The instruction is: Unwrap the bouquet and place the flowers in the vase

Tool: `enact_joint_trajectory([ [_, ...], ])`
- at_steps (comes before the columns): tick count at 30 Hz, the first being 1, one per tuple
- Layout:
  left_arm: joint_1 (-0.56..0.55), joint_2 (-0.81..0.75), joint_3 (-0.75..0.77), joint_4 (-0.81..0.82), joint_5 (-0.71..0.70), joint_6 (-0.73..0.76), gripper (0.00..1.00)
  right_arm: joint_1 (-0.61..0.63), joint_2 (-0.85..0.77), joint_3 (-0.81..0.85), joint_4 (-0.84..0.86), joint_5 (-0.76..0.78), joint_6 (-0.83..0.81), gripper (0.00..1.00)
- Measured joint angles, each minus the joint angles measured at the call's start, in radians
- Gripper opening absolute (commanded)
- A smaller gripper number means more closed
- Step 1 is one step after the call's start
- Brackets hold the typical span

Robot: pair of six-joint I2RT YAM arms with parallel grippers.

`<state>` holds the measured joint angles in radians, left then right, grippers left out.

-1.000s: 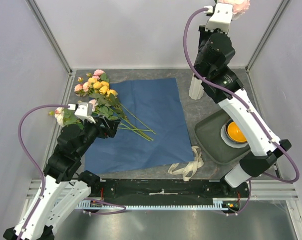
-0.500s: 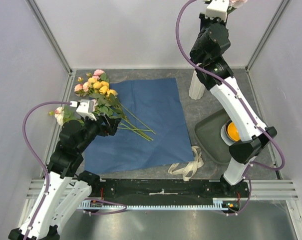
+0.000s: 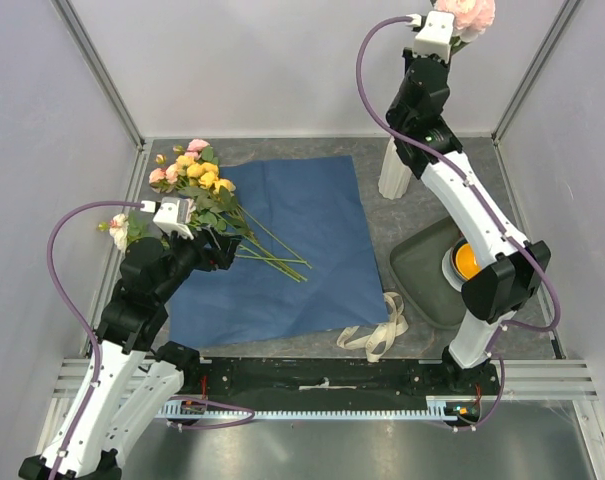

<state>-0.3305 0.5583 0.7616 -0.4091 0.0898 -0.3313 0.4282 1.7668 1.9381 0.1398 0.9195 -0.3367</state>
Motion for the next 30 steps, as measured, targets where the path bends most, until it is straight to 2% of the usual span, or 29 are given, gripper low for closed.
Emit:
enact_joint_trajectory([
  [12, 0.011, 0.003, 0.0, 0.001, 0.019, 0.0, 0.82, -0.045, -0.001, -0.269, 0.014, -0.109, 0.183, 0.0],
  [21, 0.015, 0.005, -0.004, 0.007, 0.023, 0.0, 0.82, -0.069, 0.0, -0.316, 0.019, -0.165, 0.237, 0.02],
  [30, 0.018, 0.008, -0.004, 0.008, 0.026, 0.0, 0.82, -0.078, 0.032, -0.338, 0.012, -0.199, 0.265, 0.13],
])
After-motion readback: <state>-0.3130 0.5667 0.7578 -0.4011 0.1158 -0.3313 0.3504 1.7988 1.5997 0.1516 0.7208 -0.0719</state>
